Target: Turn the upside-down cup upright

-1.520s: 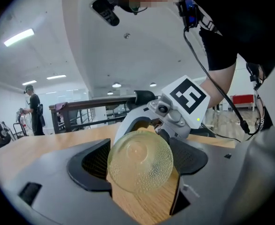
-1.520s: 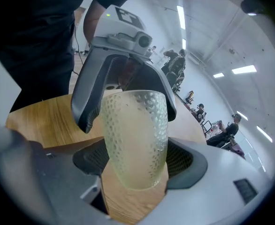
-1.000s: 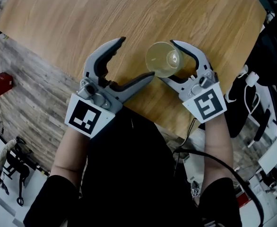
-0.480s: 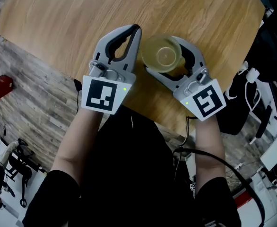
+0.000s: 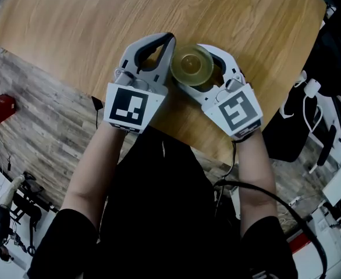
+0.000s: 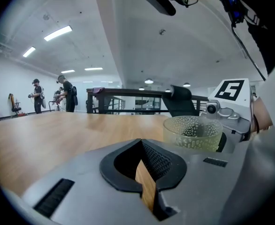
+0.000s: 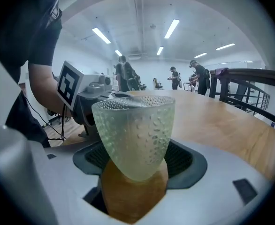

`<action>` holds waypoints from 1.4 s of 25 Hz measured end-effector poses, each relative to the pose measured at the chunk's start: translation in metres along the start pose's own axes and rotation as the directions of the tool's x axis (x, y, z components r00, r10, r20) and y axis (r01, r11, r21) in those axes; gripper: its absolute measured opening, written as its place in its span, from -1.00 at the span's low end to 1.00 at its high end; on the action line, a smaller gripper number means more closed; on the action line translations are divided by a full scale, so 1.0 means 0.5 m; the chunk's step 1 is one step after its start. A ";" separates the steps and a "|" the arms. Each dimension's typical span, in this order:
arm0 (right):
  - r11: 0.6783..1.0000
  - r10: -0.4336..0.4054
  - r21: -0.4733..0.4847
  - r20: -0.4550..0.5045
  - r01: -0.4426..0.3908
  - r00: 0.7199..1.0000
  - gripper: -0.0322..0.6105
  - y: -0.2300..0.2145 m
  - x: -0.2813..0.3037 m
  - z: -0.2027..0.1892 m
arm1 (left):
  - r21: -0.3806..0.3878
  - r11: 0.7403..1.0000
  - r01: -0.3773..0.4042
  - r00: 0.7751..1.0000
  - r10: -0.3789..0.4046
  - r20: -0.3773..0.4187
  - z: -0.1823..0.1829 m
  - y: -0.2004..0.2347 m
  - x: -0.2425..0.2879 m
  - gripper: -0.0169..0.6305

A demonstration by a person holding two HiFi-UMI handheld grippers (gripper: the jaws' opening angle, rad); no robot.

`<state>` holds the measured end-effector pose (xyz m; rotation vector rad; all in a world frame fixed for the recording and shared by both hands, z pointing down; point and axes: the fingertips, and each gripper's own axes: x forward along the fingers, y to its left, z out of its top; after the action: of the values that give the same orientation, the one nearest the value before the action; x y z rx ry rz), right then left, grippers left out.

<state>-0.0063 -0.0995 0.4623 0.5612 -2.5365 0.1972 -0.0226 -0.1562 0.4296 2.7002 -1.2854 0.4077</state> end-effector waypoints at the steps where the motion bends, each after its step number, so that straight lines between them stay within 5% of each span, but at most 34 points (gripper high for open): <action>1: 1.000 0.001 0.005 -0.013 -0.001 1.000 0.11 -0.002 0.001 -0.001 | 0.004 1.000 0.005 1.000 -0.005 -0.003 0.000 -0.001 0.001 -0.92; 10: 1.000 -0.017 0.010 -0.076 0.018 0.997 0.12 -0.004 -0.010 0.003 | -0.021 0.999 -0.028 1.000 0.028 0.001 -0.003 0.035 -0.023 -0.91; 14: 0.995 -0.021 0.092 -0.121 0.033 0.992 0.12 0.003 -0.053 -0.013 | -0.065 0.995 -0.071 0.996 0.073 0.043 0.035 0.049 -0.070 -0.92; 20: 0.969 -0.166 0.186 -0.003 0.164 0.986 0.10 0.050 -0.199 0.077 | -0.075 0.995 -0.063 0.989 0.072 0.131 0.152 -0.014 -0.192 -0.92; 21: 0.958 -0.220 0.193 0.026 0.211 0.975 -0.05 0.053 -0.226 0.106 | -0.078 0.995 -0.060 0.988 0.071 0.134 0.174 -0.028 -0.211 -0.92; 23: 0.920 -0.338 0.241 0.084 0.310 0.937 -0.69 0.055 -0.280 0.164 | -0.095 0.994 -0.053 0.988 0.066 0.140 0.222 -0.056 -0.244 -0.92; 25: 0.882 -0.419 0.288 0.118 0.373 0.900 -0.83 0.062 -0.322 0.217 | -0.118 0.992 -0.038 0.986 0.056 0.158 0.275 -0.081 -0.271 -0.92; 29: 0.822 -0.536 0.304 0.128 0.482 0.834 -0.86 0.103 -0.373 0.293 | -0.107 0.994 -0.017 0.975 0.040 0.218 0.366 -0.132 -0.320 -0.92; 35: 0.765 -0.619 0.350 0.171 0.540 0.766 -0.86 0.173 -0.435 0.359 | -0.088 0.995 -0.047 0.979 0.063 0.194 0.419 -0.187 -0.388 -0.92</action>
<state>0.0411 0.0108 0.1929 1.5697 -2.4530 0.2620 -0.0275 -0.0001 0.1725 2.6953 -1.3946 0.0915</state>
